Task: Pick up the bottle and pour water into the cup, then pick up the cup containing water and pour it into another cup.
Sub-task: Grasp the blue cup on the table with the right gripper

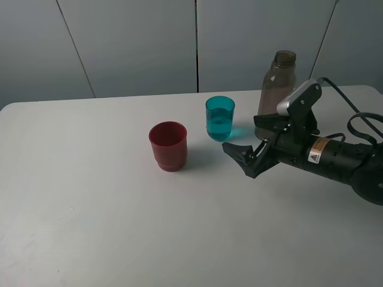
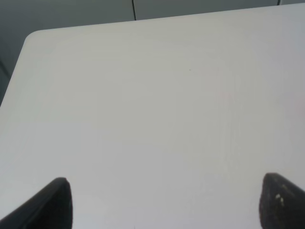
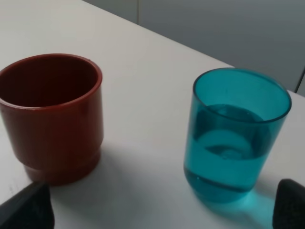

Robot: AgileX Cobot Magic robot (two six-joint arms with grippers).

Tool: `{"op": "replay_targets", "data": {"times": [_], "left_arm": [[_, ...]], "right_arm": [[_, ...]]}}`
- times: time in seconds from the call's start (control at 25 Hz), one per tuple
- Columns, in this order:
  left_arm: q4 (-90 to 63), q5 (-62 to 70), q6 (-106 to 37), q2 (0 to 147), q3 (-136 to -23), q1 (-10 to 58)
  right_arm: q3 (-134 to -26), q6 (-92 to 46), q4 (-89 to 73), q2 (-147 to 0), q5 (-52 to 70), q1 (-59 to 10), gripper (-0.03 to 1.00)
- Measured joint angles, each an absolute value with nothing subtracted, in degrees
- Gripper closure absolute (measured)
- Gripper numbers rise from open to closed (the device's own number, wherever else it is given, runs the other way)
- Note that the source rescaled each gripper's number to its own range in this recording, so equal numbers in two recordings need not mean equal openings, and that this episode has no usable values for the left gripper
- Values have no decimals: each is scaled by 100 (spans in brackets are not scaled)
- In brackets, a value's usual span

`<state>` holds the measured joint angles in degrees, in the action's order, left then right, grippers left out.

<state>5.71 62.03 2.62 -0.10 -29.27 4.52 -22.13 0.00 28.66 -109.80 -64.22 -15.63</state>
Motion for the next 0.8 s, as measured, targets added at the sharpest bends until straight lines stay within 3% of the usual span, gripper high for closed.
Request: {"op": "replay_targets", "data": {"times": [0.8], "left_arm": [[571, 6203, 262, -10, -2927, 452]], "right_arm": [[-3427, -607, 2300, -12221, -6471, -1697, -3]]}}
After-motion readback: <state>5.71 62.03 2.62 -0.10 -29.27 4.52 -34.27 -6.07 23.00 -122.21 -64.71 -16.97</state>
